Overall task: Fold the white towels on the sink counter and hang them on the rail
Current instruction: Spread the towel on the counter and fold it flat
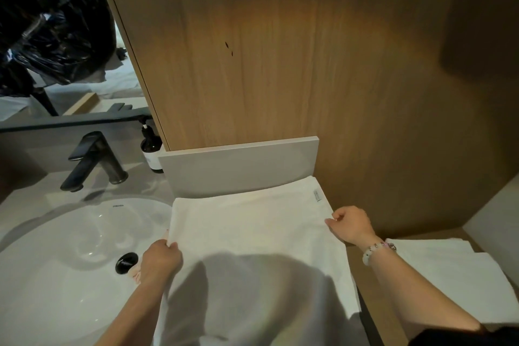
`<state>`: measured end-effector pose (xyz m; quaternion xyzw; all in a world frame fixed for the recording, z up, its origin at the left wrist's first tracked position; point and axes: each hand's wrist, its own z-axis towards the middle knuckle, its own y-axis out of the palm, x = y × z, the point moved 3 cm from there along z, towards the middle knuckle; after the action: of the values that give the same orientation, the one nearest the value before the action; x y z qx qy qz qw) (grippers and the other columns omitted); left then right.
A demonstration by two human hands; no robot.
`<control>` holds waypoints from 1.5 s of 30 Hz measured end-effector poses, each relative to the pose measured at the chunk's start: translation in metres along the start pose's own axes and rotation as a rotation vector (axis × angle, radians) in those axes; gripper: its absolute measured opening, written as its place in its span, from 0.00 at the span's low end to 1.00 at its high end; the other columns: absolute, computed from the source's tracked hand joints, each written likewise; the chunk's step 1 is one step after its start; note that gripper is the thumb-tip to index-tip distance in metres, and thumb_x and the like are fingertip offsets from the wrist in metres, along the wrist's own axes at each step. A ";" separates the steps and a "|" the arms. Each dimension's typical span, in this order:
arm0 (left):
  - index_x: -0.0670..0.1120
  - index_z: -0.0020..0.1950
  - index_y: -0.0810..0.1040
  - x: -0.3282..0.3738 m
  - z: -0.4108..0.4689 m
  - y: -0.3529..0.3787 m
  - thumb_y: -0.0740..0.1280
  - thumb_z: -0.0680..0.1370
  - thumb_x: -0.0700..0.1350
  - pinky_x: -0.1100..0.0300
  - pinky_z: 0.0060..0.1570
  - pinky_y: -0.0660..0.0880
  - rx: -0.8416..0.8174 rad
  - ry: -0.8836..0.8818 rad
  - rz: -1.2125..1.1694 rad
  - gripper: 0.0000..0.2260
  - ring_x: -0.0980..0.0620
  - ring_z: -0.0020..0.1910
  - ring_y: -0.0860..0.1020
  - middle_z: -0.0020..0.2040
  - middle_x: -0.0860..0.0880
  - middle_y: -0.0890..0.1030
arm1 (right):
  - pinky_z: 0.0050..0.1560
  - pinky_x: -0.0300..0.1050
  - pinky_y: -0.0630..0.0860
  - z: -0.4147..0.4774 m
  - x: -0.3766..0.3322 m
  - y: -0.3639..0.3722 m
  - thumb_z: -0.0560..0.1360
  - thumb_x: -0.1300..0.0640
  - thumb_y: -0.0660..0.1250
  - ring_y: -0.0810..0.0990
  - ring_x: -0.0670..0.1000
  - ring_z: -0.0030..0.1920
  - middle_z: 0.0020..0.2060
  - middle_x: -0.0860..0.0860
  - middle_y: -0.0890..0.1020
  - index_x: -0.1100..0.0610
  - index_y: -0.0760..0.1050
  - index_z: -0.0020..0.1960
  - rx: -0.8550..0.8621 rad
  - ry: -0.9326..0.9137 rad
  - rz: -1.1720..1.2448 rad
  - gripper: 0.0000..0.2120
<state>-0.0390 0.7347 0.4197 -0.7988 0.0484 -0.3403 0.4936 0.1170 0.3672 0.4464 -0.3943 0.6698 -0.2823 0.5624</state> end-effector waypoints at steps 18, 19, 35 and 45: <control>0.40 0.41 0.76 -0.019 -0.023 -0.002 0.61 0.77 0.44 0.56 0.42 0.67 0.079 -0.008 -0.091 0.09 0.41 0.42 0.74 0.38 0.43 0.77 | 0.41 0.43 0.71 -0.026 0.022 0.011 0.75 0.49 0.66 0.73 0.51 0.32 0.23 0.50 0.71 0.55 0.64 0.24 -0.137 0.118 0.155 0.24; 0.39 0.43 0.76 -0.021 -0.021 -0.002 0.61 0.77 0.44 0.56 0.42 0.68 0.084 -0.012 -0.083 0.09 0.40 0.44 0.74 0.39 0.43 0.77 | 0.40 0.42 0.71 -0.026 0.022 0.011 0.75 0.51 0.66 0.73 0.51 0.31 0.22 0.50 0.71 0.55 0.65 0.23 -0.127 0.114 0.150 0.24; 0.37 0.56 0.77 -0.029 -0.035 -0.009 0.63 0.77 0.51 0.56 0.48 0.68 -0.121 -0.047 0.030 0.18 0.39 0.55 0.76 0.55 0.38 0.79 | 0.37 0.42 0.72 -0.043 0.032 0.006 0.71 0.45 0.70 0.76 0.51 0.31 0.24 0.51 0.74 0.55 0.65 0.26 -0.161 0.178 0.218 0.23; 0.35 0.54 0.77 -0.029 -0.051 -0.012 0.64 0.78 0.44 0.51 0.50 0.69 0.064 -0.052 -0.080 0.13 0.35 0.55 0.75 0.53 0.34 0.79 | 0.40 0.42 0.71 -0.055 0.033 0.006 0.72 0.56 0.72 0.73 0.50 0.29 0.17 0.48 0.72 0.57 0.68 0.21 -0.082 0.179 0.353 0.24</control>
<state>-0.0946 0.7140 0.4292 -0.7925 -0.0074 -0.3405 0.5060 0.0601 0.3384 0.4355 -0.2670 0.7867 -0.1857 0.5248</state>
